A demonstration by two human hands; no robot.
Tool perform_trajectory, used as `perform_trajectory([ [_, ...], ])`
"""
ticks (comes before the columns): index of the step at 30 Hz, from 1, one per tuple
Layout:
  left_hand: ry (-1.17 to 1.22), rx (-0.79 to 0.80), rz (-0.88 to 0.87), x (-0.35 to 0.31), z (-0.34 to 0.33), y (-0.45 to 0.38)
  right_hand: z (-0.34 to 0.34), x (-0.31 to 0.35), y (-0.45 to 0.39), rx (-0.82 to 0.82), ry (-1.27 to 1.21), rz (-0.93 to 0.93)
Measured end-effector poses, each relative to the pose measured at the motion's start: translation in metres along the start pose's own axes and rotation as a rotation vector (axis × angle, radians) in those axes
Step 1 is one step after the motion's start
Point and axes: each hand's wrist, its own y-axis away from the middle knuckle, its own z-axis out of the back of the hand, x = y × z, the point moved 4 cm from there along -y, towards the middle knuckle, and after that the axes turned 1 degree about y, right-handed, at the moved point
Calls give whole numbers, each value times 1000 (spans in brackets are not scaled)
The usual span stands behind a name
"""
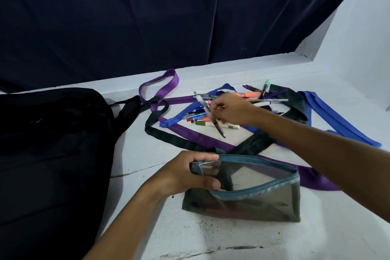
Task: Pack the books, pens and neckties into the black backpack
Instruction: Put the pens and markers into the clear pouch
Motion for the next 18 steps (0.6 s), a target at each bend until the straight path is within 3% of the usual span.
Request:
perform_trajectory([
  [2,3,4,0,0,0,0,11,17,25,132,-170,22],
  [4,-6,-19,4,2,0,-1,13,26,47,332,-161,18],
  [10,0,-33,-28,7,0,-5,-20,19,86,691,448,0],
  [12,12,-40,-25,8,0,-5,-32,14,91,722,548,-39],
  [15,7,-26,-35,6,-1,-4,-31,11,87,718,494,-71],
  [18,-3,-34,-42,5,-2,-3,-13,8,65,516,317,-56],
])
